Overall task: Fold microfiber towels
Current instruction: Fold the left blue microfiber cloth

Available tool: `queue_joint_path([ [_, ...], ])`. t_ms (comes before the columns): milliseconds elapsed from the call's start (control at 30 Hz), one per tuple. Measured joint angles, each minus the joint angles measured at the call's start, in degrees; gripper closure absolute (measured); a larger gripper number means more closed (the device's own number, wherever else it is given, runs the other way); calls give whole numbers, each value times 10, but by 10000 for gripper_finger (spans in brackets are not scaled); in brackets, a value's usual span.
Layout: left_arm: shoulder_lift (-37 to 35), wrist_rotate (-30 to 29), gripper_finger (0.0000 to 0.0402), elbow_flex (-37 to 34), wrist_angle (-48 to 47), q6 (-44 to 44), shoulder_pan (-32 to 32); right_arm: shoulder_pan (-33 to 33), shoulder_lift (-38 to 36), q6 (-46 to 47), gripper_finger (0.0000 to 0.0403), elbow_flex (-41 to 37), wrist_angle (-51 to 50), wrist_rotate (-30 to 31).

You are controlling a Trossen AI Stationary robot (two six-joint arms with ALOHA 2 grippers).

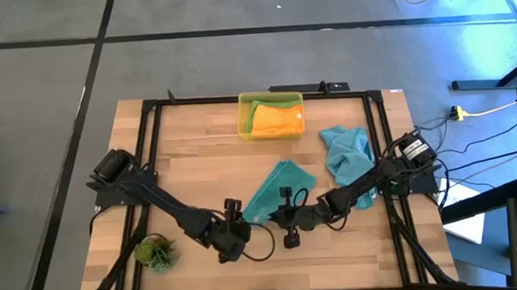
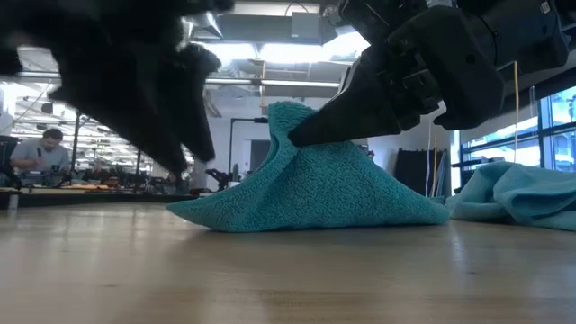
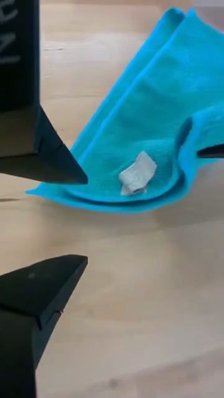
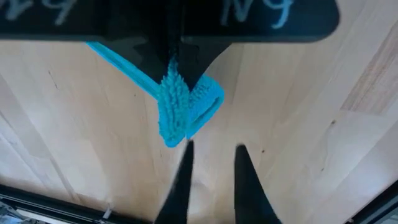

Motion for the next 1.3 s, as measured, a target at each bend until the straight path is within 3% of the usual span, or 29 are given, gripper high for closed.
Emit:
queue_joint_path([
  [233, 33, -3, 192, -8, 9, 8, 20, 0, 0, 1, 399, 0, 0, 0],
  [533, 20, -30, 191, -127, 165, 22, 22, 0, 0, 1, 400, 0, 0, 0],
  [700, 22, -75, 191, -161, 238, 81, 15, 0, 0, 1, 396, 0, 0, -1],
  [933, 24, -101, 198, -162, 248, 147, 16, 0, 0, 2, 397, 0, 0, -1],
  [1100, 25, -120, 248, -163, 246, 177, 15, 1, 0, 28, 395, 0, 0, -2],
  [1300, 27, -121, 374, -165, 238, 187, 18, 20, -2, 67, 396, 0, -15, -29],
])
